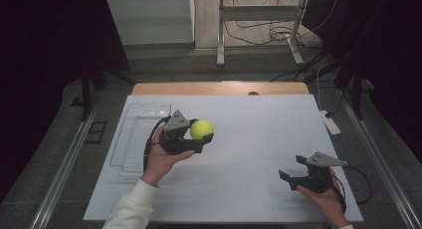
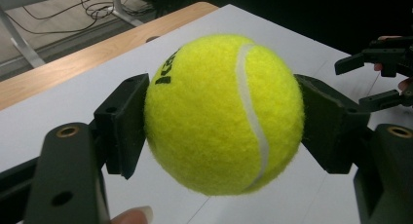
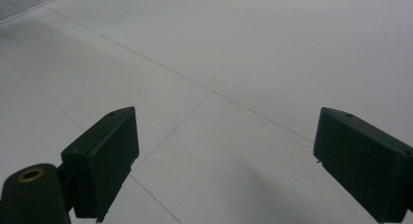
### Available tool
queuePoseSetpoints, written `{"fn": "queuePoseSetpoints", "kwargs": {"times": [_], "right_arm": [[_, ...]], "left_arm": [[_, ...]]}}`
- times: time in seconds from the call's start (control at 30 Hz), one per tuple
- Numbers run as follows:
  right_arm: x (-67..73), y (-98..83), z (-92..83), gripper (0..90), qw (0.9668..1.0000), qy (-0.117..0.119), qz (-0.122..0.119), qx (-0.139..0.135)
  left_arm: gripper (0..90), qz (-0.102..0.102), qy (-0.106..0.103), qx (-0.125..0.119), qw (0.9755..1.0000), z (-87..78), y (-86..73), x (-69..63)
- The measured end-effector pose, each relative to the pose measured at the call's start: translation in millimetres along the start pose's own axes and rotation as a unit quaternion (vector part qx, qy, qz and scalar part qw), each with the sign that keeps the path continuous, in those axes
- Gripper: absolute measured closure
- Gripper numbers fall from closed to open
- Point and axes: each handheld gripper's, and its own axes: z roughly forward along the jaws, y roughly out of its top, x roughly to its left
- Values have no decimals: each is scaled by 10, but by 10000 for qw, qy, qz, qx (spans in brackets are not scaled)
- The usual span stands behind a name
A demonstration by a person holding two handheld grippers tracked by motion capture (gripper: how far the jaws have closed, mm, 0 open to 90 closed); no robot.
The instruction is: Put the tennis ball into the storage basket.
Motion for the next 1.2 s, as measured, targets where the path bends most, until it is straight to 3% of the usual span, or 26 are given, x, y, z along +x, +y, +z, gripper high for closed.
{"fn": "queuePoseSetpoints", "kwargs": {"times": [1.2], "right_arm": [[4, 0, -1, 99, 10000, -1, -5, -2]], "left_arm": [[268, -290, 489, -303, 9979, -232, -18, 309]]}}
